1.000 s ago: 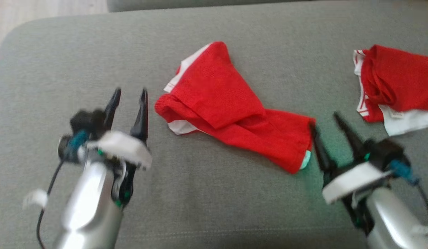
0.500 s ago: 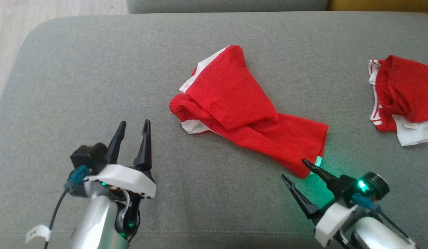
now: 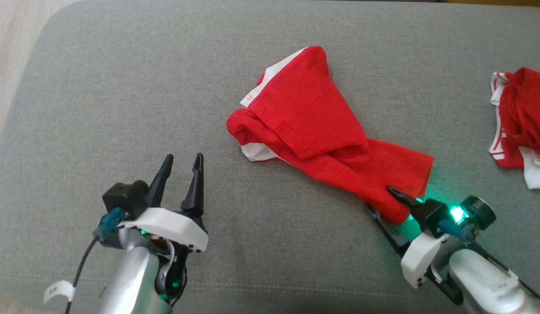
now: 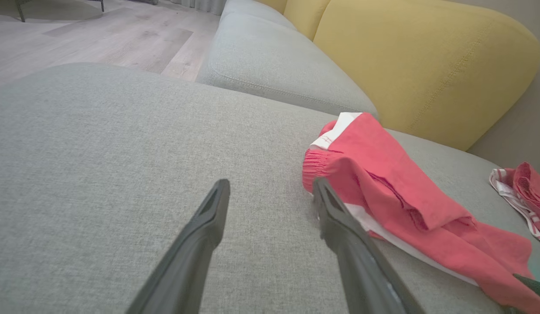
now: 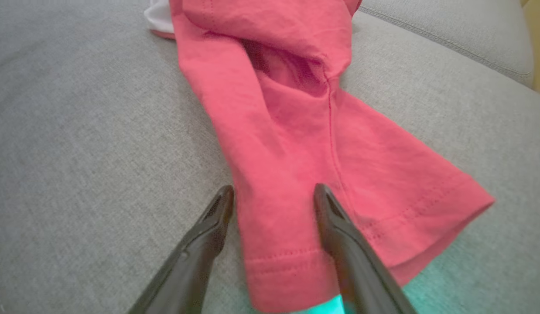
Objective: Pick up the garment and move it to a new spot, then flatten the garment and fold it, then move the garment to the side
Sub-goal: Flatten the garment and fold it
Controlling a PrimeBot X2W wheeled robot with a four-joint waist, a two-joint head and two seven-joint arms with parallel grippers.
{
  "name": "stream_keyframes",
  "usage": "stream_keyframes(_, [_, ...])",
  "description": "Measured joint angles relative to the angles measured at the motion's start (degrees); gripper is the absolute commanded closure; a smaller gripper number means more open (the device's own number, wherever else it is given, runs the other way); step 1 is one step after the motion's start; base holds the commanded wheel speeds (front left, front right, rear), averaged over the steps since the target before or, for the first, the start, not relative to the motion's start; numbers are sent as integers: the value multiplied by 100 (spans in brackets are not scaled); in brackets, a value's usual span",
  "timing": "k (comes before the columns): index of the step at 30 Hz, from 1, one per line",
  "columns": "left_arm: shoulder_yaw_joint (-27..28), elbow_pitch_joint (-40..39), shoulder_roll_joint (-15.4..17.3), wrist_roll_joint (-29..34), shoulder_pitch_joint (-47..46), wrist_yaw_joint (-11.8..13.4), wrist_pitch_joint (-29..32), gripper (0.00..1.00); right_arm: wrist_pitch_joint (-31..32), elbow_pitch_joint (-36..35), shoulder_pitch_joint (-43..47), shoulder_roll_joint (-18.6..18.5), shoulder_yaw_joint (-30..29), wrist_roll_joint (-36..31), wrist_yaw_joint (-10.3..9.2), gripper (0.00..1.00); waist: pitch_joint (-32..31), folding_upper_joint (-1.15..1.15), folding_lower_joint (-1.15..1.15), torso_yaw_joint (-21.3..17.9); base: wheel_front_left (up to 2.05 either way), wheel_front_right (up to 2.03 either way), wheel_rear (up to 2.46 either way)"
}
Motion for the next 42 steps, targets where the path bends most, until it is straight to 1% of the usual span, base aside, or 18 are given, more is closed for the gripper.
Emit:
stream_keyframes(1, [0,2,0,-4,-1,3,0,0,-10,18,-31,0,27,65,0,100,10,0,0,9,0,0,0])
stream_keyframes(3, [-7,11,-1,-43,-3,4,0,0,-27,56,-112,0,85,169,0,100,22,0,0,15,0,0,0])
stream_keyframes(7, [-31,40,-1,-58,-8,32,0,0,-76,-14,-174,-22,132,717,0,100,17,0,0,12,0,0,0])
stream_keyframes(10, [-36,53,-1,-83,-18,45,0,0,-57,-274,-218,-125,242,1378,0,100,9,0,0,-6,0,0,0])
stream_keyframes(12, [-62,56,-1,-83,-30,45,0,0,82,-520,-307,-302,367,1872,0,100,18,0,0,-14,0,0,0])
stream_keyframes(14, [-108,71,-1,-83,-71,44,0,0,298,-735,-477,-572,519,2317,0,100,41,0,0,-11,0,0,0])
stream_keyframes(15, [-108,71,-1,-83,-71,44,0,0,298,-735,-477,-572,519,2317,0,100,41,0,0,-11,0,0,0])
stream_keyframes(20, [-242,75,-4,-130,-189,41,0,0,1063,-1042,-1001,-1214,789,3497,0,100,162,0,0,55,0,0,0])
stream_keyframes(23, [-349,75,-4,-143,-279,41,0,0,1500,-1141,-1216,-1459,934,4209,0,100,252,0,0,131,0,0,0])
stream_keyframes(27, [-420,74,-9,-203,-364,46,0,0,1996,-1099,-1528,-1719,1159,4766,0,100,384,0,0,251,0,0,0])
stream_keyframes(29, [-474,75,-8,-213,-386,47,0,0,2102,-1020,-1727,-1840,1278,4835,0,100,456,0,0,322,0,0,0])
stream_keyframes(30, [-514,75,-9,-238,-408,47,0,0,2152,-947,-1833,-1871,1301,4901,0,91,492,0,0,357,0,0,0])
stream_keyframes(31, [-552,74,-10,-244,-441,47,0,0,2198,-862,-1944,-1900,1330,4965,0,63,529,0,0,394,0,0,0])
stream_keyframes(32, [-568,70,-13,-250,-470,51,0,0,2228,-764,-2056,-1922,1367,5003,0,16,563,0,0,429,0,0,0])
stream_keyframes(33, [-581,63,-14,-279,-497,56,0,0,2247,-649,-2162,-1939,1404,5004,0,0,596,0,0,464,0,0,0])
stream_keyframes(39, [-715,30,-15,-346,-597,126,0,0,2107,169,-2694,-1961,1662,4693,0,0,753,0,0,619,0,0,0])
stream_keyframes(41, [-723,30,-18,-350,-597,159,0,0,2006,414,-2780,-1895,1717,4649,0,0,762,0,0,612,0,0,0])
stream_keyframes(42, [-721,31,-18,-350,-597,172,0,0,1915,599,-2836,-1839,1763,4525,0,0,758,0,0,596,0,0,0])
